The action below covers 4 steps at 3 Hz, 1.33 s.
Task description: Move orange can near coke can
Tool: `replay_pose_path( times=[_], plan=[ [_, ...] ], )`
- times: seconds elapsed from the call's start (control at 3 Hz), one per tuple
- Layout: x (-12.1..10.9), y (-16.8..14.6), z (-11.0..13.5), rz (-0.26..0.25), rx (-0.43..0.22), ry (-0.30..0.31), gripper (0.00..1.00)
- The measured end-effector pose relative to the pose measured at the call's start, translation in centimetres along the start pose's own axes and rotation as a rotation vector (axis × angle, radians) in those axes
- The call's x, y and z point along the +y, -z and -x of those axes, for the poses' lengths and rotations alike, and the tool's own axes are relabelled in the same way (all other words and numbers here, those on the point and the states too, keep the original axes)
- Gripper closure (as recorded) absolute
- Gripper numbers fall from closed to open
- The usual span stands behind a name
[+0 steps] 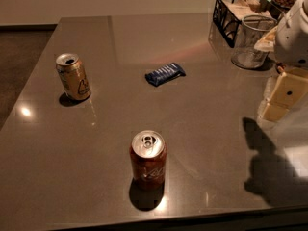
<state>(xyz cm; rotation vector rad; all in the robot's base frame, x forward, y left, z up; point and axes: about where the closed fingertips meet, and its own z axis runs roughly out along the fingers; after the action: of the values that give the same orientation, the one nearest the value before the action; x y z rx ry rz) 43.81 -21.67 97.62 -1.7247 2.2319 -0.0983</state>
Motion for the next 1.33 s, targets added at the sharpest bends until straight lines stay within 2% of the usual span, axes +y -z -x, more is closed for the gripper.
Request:
replay_pose_path(
  times=[0.33,0.67,1.0,1.33],
  plan=[
    [0.0,0.0,0.0,0.000,0.000,0.000,0.00],
    [-0.3,-0.4,2.2,0.030,-0.053,0.030,0.00],
    [-1.3,-0.8,6.1,0.052,-0.157,0.052,0.00],
    [-1.8,-1.7,11.7,0.081,-0.262,0.093,0.00]
  ],
)
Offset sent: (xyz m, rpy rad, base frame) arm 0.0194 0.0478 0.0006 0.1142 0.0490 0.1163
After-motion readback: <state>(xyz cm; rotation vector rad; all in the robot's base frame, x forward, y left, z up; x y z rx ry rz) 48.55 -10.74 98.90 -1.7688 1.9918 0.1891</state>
